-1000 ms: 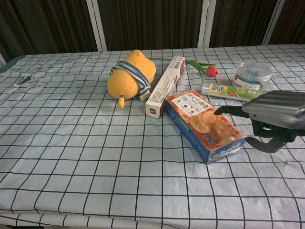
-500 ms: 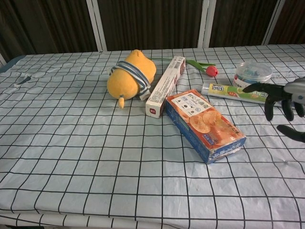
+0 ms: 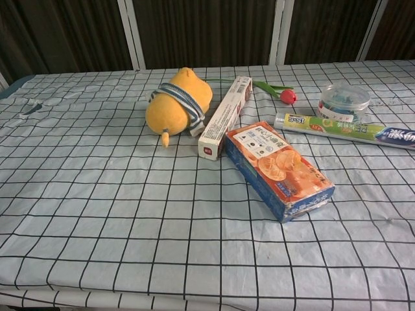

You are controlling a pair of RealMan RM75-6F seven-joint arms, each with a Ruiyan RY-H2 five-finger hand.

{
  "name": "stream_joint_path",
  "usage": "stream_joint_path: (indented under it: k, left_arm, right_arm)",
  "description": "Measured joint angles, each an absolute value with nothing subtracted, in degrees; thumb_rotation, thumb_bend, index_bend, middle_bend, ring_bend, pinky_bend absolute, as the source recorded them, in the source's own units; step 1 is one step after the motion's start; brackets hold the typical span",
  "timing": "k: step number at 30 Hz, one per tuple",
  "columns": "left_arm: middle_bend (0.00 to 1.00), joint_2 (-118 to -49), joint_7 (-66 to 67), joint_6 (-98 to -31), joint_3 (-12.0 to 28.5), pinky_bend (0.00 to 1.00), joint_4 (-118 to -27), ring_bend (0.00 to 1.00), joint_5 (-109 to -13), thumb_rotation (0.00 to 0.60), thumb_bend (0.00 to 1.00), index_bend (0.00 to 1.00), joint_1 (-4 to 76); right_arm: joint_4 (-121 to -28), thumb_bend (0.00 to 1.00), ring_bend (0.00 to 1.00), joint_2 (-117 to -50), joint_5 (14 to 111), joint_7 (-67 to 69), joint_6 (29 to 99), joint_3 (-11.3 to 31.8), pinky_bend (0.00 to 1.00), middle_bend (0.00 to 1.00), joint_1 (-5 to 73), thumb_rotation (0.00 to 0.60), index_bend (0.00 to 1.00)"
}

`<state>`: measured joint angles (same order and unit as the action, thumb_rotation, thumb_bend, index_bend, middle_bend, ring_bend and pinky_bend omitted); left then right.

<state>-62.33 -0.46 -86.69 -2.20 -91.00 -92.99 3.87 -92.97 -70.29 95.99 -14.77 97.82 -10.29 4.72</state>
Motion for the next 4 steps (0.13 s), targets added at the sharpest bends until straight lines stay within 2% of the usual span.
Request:
stream_joint_path:
  k: [4]
  left_arm:
    - [0.0,-62.3,-0.5,-87.3,-2.2,0.0,-91.1,0.01,-93.1,0.6,0.42,0.0,3.6]
  right_arm:
    - [-92.9,0.31,0.0,-70.2,96.5,-15.1,95.0,-9.7,0.0,0.0,4.4,0.6,0.0]
